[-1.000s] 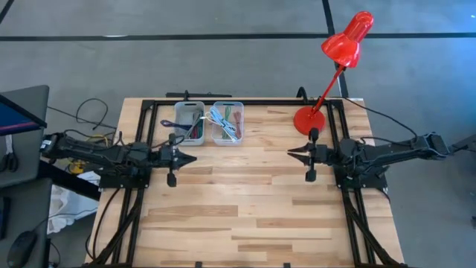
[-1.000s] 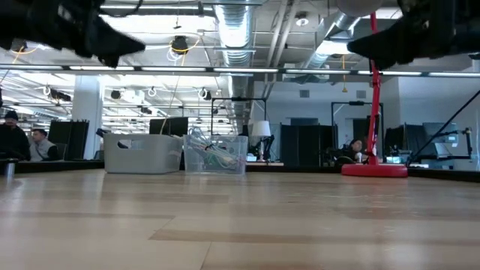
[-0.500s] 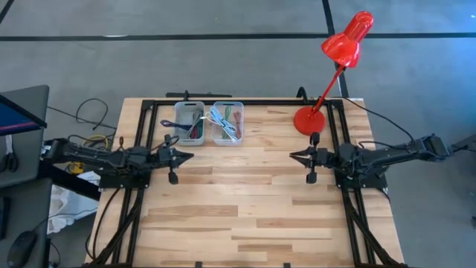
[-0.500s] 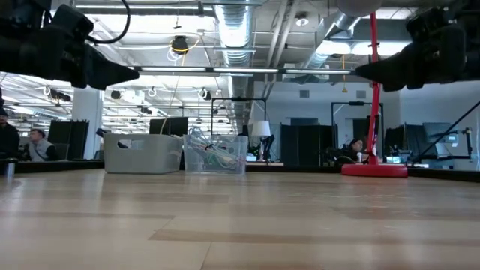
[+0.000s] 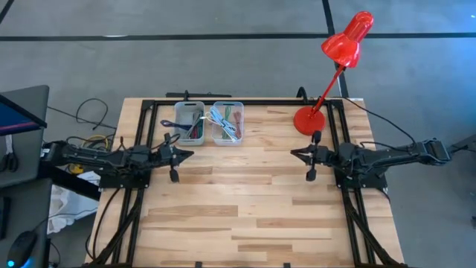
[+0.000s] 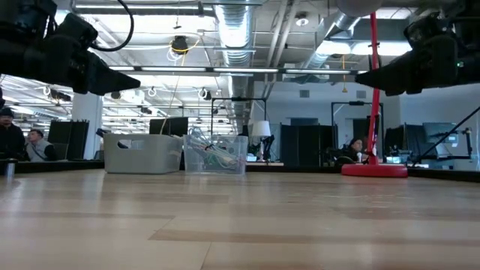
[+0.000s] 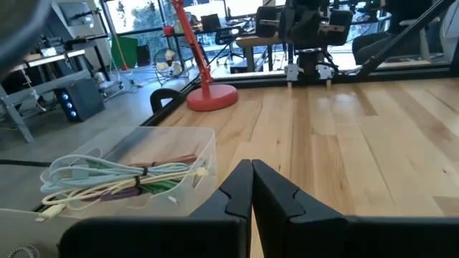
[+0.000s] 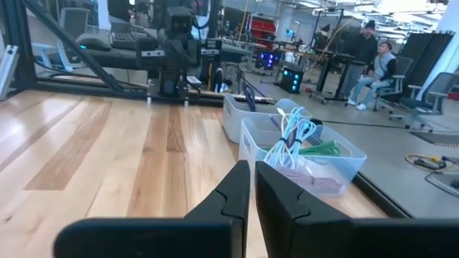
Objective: Pick & Place USB Port
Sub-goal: Return to Home Position
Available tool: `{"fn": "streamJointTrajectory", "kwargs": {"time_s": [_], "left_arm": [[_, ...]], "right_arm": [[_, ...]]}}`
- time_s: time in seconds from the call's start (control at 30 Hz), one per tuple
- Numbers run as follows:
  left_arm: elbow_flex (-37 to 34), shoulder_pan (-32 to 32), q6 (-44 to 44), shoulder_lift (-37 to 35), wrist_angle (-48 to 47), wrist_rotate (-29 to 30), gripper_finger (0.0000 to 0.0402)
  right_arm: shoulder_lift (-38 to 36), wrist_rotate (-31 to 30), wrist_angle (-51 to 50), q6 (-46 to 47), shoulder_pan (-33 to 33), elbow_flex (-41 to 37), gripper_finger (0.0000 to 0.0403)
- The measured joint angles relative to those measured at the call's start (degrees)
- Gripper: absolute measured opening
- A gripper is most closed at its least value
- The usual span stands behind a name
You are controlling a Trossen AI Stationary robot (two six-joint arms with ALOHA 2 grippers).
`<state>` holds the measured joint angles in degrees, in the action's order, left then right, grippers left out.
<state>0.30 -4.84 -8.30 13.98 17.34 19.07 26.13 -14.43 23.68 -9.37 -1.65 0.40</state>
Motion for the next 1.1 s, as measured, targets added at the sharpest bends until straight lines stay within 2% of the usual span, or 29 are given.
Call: {"fn": "streamJointTrajectory", "kwargs": {"time_s": [0.37,1.1], "left_arm": [[0.0,0.4,0.1,2.9,0.1,0.0,0.0011],[0.1,0.4,0.0,7.5,0.7,0.0,0.0011]], "right_arm": [[0.1,-0.6,-5.3,5.8,1.1,0.0,0.0015],[0.1,-0.6,-5.2,6.0,1.8,-0.1,0.002]]}}
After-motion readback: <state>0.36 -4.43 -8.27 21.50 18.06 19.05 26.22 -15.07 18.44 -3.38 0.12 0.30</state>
